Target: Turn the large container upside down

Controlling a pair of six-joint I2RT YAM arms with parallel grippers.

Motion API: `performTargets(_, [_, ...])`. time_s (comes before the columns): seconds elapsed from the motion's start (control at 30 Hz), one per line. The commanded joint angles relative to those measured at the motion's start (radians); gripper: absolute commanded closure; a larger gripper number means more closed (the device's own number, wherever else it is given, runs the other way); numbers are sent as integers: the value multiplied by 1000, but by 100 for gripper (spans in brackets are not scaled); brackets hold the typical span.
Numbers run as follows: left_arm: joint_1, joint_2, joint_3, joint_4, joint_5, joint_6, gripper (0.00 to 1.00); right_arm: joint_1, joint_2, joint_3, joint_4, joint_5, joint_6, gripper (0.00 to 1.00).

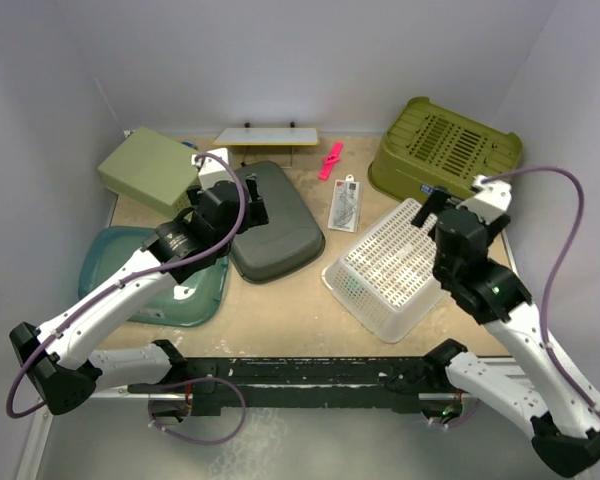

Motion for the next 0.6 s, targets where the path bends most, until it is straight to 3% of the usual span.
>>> performTargets(0.0, [3,-21,-29,93,35,32,17,-10,-114,-62,-2,36,119,0])
performTargets(0.57, [3,-47,-51,107,-1,31,16,-10,-87,-114,-18,-68,142,0])
